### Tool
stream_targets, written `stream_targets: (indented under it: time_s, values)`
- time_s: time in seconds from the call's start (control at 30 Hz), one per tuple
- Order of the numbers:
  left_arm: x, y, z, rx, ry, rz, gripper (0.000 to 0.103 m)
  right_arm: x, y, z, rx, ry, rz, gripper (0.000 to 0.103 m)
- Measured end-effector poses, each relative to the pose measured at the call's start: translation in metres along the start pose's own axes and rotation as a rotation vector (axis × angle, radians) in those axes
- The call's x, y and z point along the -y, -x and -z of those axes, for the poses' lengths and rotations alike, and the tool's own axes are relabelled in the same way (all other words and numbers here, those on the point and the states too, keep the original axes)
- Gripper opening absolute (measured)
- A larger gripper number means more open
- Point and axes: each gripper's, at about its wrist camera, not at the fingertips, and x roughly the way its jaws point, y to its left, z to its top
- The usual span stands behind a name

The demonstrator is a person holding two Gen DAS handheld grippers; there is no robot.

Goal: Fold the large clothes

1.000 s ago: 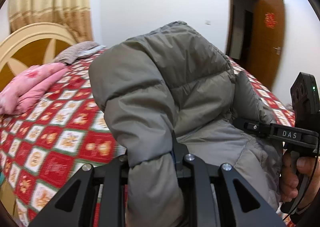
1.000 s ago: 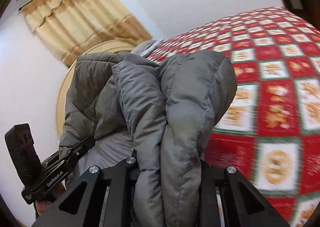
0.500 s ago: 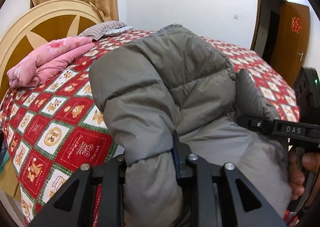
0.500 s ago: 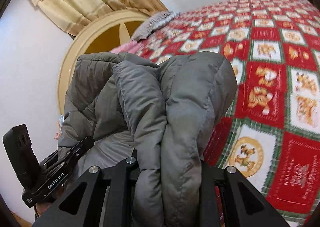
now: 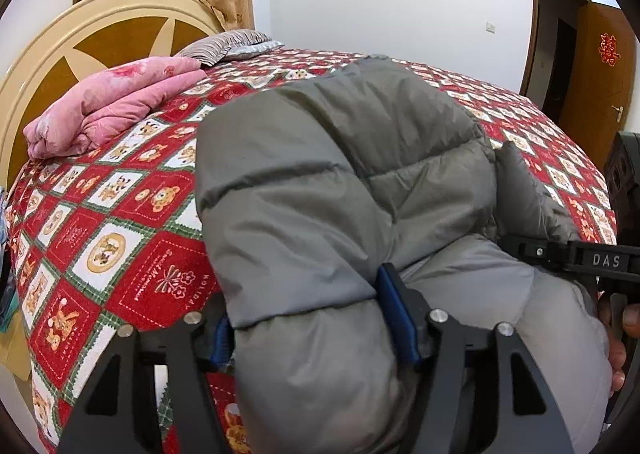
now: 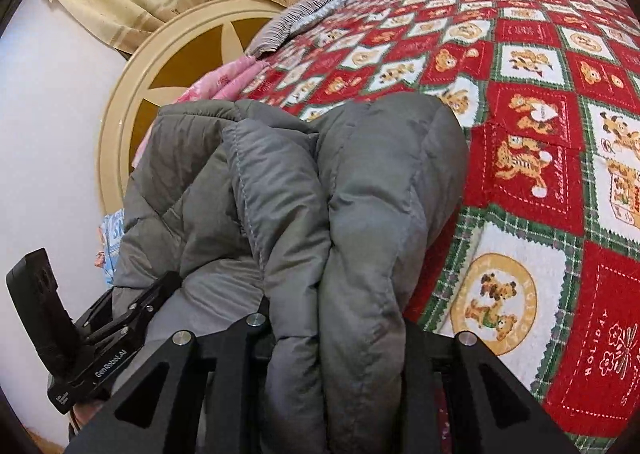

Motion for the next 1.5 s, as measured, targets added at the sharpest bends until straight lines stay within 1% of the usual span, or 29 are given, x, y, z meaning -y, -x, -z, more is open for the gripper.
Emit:
stream_targets:
  time_s: [0.07,0.13,0.17,0.23,0.27,0.3,0.33,0.43,0.53,0.6,0.7,0.83,0.93,1.17,1.5]
  values:
    - [-0.001,0.001,-0.001,-0.004,0.002,-0.012,0.073,0.001,-0.002,-0.001,-0.008,0.000,0.009,0.027]
    - [-0.002,0.005,-0.002,-0.004,0.003,-0.035,0.081,0.000,-0.001,-0.001,-0.010,0.007,0.021,0.030]
    - [-0.002,0.010,-0.002,-0.004,0.007,-0.051,0.083,-0.002,0.001,-0.001,-0.007,0.016,0.034,0.032]
    - [-0.005,0.024,-0.003,0.009,0.023,-0.062,0.083,-0.006,0.010,0.000,0.016,0.029,0.064,0.042]
    - [-0.006,0.037,-0.004,0.030,0.032,-0.067,0.085,-0.009,0.017,0.001,0.026,0.031,0.081,0.045]
    - [-0.007,0.048,-0.004,0.047,0.036,-0.076,0.090,-0.012,0.027,0.003,0.039,0.032,0.097,0.049]
    - [-0.007,0.068,-0.005,0.083,0.042,-0.079,0.095,-0.017,0.040,0.006,0.056,0.040,0.115,0.051]
    - [-0.006,0.118,-0.003,0.188,0.049,-0.067,0.103,-0.036,0.082,0.021,0.132,0.092,0.191,0.056]
    - [-0.003,0.157,-0.002,0.264,0.047,-0.051,0.103,-0.055,0.121,0.039,0.203,0.137,0.227,0.063]
    - [-0.001,0.173,-0.006,0.293,0.045,-0.041,0.103,-0.065,0.142,0.051,0.244,0.159,0.240,0.063]
    - [0.001,0.191,-0.009,0.333,0.041,-0.033,0.103,-0.078,0.168,0.060,0.292,0.176,0.232,0.064]
    - [0.003,0.200,-0.011,0.355,0.040,-0.010,0.103,-0.091,0.193,0.069,0.344,0.204,0.239,0.064]
    - [0.005,0.202,-0.009,0.361,0.034,-0.005,0.103,-0.098,0.203,0.071,0.365,0.208,0.236,0.064]
    - [-0.003,0.205,-0.009,0.373,0.050,0.002,0.103,-0.106,0.205,0.076,0.365,0.215,0.230,0.064]
    - [-0.001,0.203,-0.007,0.369,0.051,-0.003,0.103,-0.107,0.198,0.079,0.344,0.221,0.225,0.064]
